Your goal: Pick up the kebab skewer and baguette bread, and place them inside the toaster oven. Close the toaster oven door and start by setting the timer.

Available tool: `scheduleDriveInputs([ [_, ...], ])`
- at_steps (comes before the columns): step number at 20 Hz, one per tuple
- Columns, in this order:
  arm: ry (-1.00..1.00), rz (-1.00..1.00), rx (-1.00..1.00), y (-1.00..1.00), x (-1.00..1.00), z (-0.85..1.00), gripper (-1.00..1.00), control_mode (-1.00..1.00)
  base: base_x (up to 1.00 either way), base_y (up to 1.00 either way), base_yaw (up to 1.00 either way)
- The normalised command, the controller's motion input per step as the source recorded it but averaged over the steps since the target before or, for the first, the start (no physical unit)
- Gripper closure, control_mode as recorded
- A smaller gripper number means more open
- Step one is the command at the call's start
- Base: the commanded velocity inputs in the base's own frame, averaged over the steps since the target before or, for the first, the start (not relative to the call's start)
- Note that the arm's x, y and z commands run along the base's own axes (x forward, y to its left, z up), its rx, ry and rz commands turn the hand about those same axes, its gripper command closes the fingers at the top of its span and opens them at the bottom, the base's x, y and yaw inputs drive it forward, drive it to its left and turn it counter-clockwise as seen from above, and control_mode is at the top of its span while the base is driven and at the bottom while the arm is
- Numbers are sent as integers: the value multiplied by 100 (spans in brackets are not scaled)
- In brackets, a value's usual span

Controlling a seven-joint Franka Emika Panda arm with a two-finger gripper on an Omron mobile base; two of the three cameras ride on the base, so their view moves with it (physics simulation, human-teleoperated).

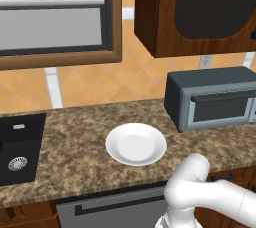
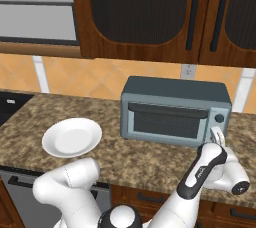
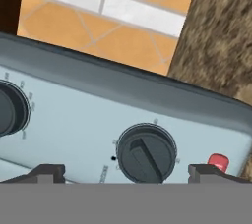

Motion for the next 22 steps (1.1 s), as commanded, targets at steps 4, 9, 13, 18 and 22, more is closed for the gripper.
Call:
scheduleDriveInputs([
  [4, -3, 0, 0, 5, 12, 0, -100, -100, 0, 0, 0],
  [9, -2, 0, 0, -29, 12, -1, -100, -100, 0, 0, 0],
  [13, -1, 0, 0, -44, 1, -1, -100, -100, 0, 0, 0],
  [18, -2, 0, 0, -38, 12, 0, -100, -100, 0, 0, 0],
  [22, -1, -1, -4, -37, 4, 2, -100, -100, 0, 0, 0],
])
